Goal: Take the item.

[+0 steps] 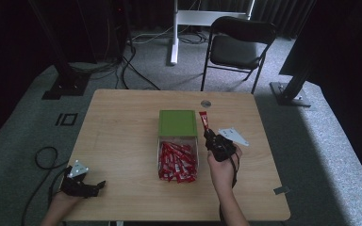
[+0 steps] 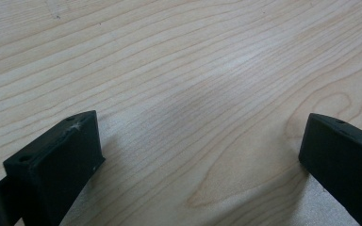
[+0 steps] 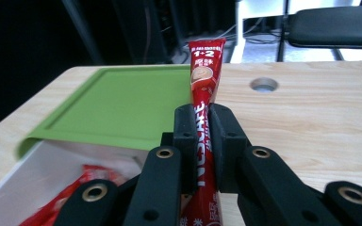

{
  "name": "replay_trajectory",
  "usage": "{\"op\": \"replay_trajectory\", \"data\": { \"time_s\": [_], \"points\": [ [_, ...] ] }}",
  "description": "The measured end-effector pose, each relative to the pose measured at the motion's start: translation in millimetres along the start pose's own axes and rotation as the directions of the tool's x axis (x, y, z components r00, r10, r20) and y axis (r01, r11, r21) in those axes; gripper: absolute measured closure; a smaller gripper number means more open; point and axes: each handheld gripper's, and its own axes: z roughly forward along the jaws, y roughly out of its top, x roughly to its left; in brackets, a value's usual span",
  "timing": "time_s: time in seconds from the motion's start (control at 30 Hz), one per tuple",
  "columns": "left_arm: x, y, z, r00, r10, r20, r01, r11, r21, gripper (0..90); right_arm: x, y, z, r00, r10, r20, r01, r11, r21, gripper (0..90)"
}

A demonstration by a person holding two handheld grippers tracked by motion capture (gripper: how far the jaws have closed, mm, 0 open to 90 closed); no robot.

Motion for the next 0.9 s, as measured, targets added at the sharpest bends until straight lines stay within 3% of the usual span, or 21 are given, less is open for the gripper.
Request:
{"op": "replay_trajectory", "data": {
  "time_s": [0.07, 0.3, 0.57, 0.7, 0.9],
  "points": [
    [0.0, 0.0, 0.0, 1.0, 0.0, 0.0, 0.0, 1.0, 0.0, 0.7, -4.3, -4.9, 4.3, 0.9997, 0.022, 0.004, -0.022, 1.0, 0.015, 81.9],
    [0.0, 0.0, 0.0, 1.0, 0.0, 0.0, 0.0, 1.0, 0.0, 0.7, -9.6, -23.9, 20.9, 0.9987, 0.033, 0.039, -0.035, 0.998, 0.061, 81.9],
    [0.0, -0.1, 0.1, 1.0, 0.0, 0.0, 0.0, 1.0, -0.002, 0.7, -14.9, -48.7, 42.2, 0.9966, 0.062, 0.055, -0.069, 0.988, 0.139, 81.8],
    [0.0, -0.1, 0.1, 1.0, 0.0, 0.0, 0.0, 1.0, -0.002, 0.7, -18.2, -61.7, 53.6, 0.9934, 0.051, 0.103, -0.067, 0.984, 0.168, 81.8],
    [0.0, -0.1, 0.1, 1.0, 0.0, 0.0, 0.0, 1.0, -0.002, 0.7, -20.6, -71.9, 63.8, 0.9923, 0.071, 0.101, -0.091, 0.974, 0.207, 81.7]
  ]
}}
